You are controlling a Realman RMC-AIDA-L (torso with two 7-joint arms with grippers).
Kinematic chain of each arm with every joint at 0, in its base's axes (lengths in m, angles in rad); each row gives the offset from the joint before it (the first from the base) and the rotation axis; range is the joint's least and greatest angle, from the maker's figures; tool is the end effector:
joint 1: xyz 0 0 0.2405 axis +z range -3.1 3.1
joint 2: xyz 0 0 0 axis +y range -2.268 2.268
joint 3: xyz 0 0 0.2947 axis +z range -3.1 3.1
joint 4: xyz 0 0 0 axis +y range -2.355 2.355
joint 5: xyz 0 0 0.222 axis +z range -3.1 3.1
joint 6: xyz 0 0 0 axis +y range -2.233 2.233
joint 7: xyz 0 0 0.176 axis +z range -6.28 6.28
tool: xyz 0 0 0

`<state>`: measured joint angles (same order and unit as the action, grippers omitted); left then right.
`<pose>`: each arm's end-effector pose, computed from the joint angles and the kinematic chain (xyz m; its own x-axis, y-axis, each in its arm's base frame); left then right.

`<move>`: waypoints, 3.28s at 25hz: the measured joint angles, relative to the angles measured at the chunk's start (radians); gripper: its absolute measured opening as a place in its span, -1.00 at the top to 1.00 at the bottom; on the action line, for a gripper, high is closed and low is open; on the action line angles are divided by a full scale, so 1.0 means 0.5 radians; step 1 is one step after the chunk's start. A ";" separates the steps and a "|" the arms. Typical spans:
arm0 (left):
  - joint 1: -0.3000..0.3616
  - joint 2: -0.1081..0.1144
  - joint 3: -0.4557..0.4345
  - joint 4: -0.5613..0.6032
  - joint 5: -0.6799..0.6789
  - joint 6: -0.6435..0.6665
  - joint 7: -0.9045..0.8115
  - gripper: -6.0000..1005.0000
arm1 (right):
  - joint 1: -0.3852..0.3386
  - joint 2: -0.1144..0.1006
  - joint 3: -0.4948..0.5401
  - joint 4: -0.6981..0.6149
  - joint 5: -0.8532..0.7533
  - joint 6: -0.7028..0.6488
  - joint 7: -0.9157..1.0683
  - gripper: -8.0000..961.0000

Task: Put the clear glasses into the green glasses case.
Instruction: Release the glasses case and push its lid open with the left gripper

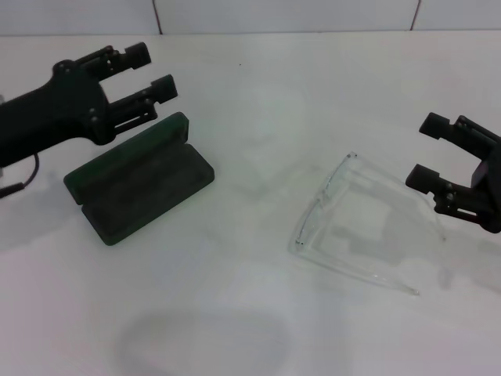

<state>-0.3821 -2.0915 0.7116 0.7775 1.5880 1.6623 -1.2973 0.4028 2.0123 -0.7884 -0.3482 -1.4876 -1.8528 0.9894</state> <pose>-0.2698 0.3516 0.0140 0.6406 0.0862 0.7630 0.4360 -0.8589 -0.2689 0.2828 0.3053 -0.0148 0.5226 -0.0629 -0.8503 -0.3627 -0.9189 -0.1549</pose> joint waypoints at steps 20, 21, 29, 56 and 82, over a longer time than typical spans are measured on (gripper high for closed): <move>-0.217 0.015 0.704 1.187 1.619 -0.419 -1.588 -0.34 | 0.005 -0.011 0.067 0.003 0.002 0.136 0.001 -0.79; -0.224 0.015 0.721 1.187 1.652 -0.405 -1.610 -0.34 | 0.004 -0.011 0.071 0.003 0.002 0.139 0.001 -0.79; -0.279 0.012 0.815 1.097 1.751 -0.405 -1.697 -0.33 | 0.024 -0.012 0.071 -0.006 0.000 0.160 0.000 -0.79; -0.209 0.006 0.954 1.366 1.846 -0.433 -1.809 0.16 | -0.042 -0.002 0.071 0.022 -0.001 0.138 -0.021 -0.79; -0.256 0.009 1.029 1.208 1.970 -0.549 -1.809 0.13 | -0.045 0.001 0.071 0.022 -0.010 0.146 -0.023 -0.79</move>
<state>-0.5100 -2.0870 1.2263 1.3817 2.5731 1.3880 -2.2018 0.3803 2.0126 -0.7531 -0.3374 -1.4927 -1.7797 0.9778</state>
